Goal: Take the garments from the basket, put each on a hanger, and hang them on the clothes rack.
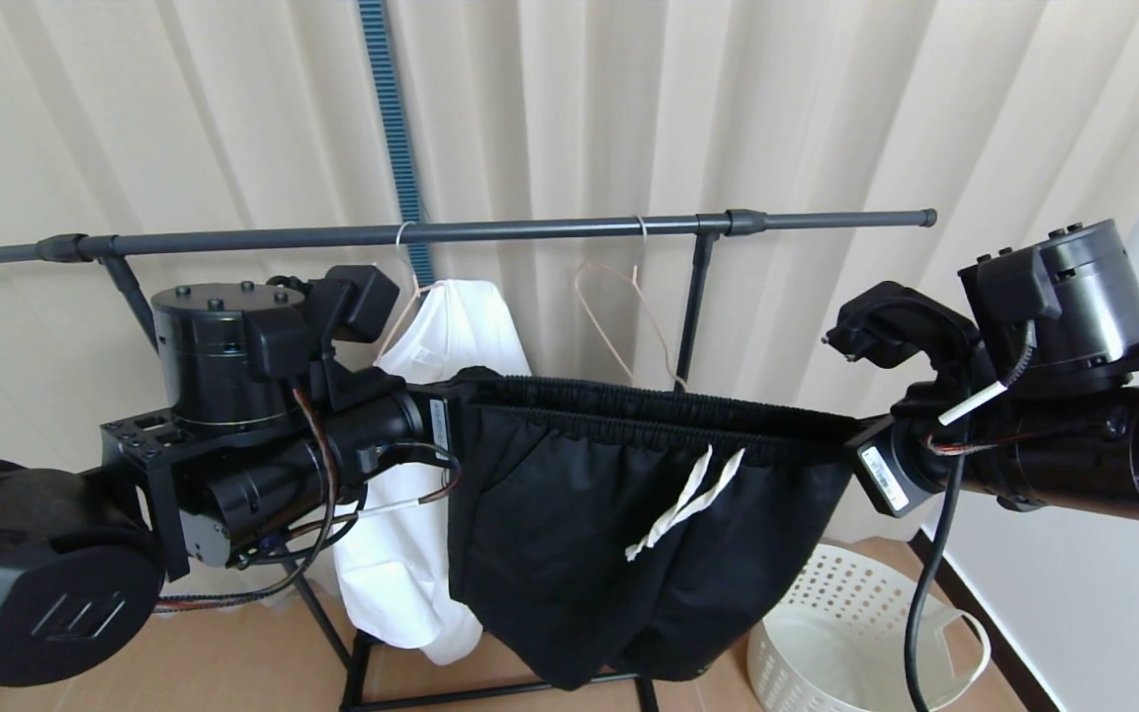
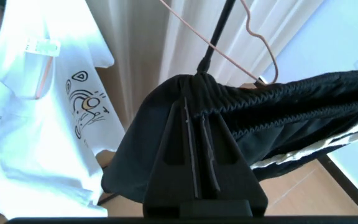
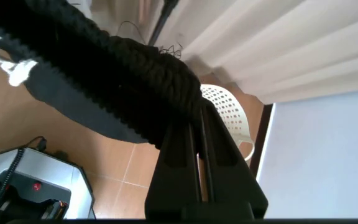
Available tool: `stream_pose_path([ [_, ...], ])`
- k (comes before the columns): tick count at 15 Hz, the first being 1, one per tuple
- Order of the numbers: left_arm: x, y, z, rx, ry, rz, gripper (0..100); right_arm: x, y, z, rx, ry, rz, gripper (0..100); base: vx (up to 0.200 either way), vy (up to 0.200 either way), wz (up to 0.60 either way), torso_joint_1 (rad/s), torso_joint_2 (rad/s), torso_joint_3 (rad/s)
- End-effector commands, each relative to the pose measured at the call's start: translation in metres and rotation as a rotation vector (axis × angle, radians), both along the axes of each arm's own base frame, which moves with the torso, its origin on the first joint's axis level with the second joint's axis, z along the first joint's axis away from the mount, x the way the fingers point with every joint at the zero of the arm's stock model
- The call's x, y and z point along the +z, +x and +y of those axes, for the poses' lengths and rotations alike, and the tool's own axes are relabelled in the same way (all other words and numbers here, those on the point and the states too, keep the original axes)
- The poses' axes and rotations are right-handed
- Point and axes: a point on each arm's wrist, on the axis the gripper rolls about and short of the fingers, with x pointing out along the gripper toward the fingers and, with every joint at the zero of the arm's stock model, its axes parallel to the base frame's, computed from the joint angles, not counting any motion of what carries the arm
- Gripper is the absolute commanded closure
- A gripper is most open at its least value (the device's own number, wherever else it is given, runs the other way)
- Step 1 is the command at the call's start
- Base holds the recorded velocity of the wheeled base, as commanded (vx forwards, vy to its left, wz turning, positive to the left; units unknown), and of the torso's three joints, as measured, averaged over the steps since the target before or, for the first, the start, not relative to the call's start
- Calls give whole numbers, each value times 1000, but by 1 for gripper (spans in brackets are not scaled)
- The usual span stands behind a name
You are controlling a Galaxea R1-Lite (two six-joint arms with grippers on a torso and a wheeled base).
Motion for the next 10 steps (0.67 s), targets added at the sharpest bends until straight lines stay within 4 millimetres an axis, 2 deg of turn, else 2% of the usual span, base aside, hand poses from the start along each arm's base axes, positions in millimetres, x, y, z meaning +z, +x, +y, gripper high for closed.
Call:
stream_pose_path([
  [1, 3, 4, 2, 8, -3, -12, 100, -3, 2, -1, -8, -14, 22, 100, 0, 0, 0, 0, 0, 0],
  [3, 5, 12, -4, 1, -10, -22, 100, -6, -8, 5, 31, -43, 70, 100, 0, 0, 0, 0, 0, 0],
  [4, 8, 23, -11, -1, -18, -37, 100, -3, -24, 13, 96, -55, 93, 100, 0, 0, 0, 0, 0, 0],
  [7, 15, 43, -23, -7, -37, -71, 100, -1, -46, 26, 192, -74, 123, 100, 0, 0, 0, 0, 0, 0],
  [10, 27, 55, -32, -72, -75, -112, 100, -12, -69, 56, 302, -81, 183, 100, 0, 0, 0, 0, 0, 0],
])
